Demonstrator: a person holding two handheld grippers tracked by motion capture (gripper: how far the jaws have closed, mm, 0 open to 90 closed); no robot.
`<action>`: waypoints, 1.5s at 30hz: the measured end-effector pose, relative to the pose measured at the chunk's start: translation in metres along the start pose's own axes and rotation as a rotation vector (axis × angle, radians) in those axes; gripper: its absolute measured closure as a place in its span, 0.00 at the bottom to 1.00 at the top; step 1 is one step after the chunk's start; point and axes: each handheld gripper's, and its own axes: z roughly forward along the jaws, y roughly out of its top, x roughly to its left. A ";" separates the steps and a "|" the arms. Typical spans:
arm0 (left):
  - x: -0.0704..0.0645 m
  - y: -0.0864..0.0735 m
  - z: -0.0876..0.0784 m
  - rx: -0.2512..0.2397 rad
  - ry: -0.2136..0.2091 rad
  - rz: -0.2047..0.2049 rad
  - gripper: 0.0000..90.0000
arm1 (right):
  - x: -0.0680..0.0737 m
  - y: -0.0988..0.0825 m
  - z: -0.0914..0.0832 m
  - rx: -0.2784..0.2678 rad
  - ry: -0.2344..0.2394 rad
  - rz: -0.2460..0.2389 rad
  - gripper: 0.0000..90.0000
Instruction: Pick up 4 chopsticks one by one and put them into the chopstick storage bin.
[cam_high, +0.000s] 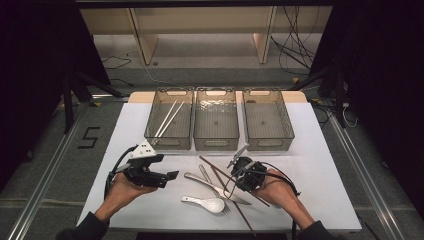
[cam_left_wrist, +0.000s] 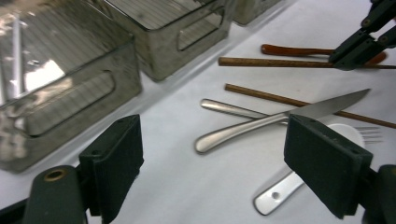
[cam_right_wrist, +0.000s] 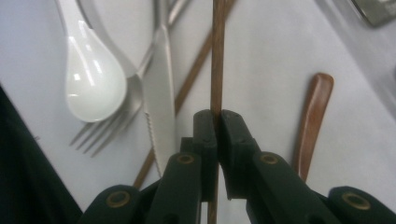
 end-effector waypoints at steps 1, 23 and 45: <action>0.000 0.001 0.001 0.001 -0.002 -0.002 0.21 | 0.002 0.001 -0.002 -0.005 0.006 -0.009 0.96; -0.036 0.041 0.034 0.178 -0.149 0.252 0.23 | 0.028 0.005 -0.011 -0.023 0.046 -0.229 0.96; -0.058 0.038 0.070 0.417 -0.210 0.481 0.50 | 0.038 0.005 -0.012 -0.017 0.059 -0.296 0.96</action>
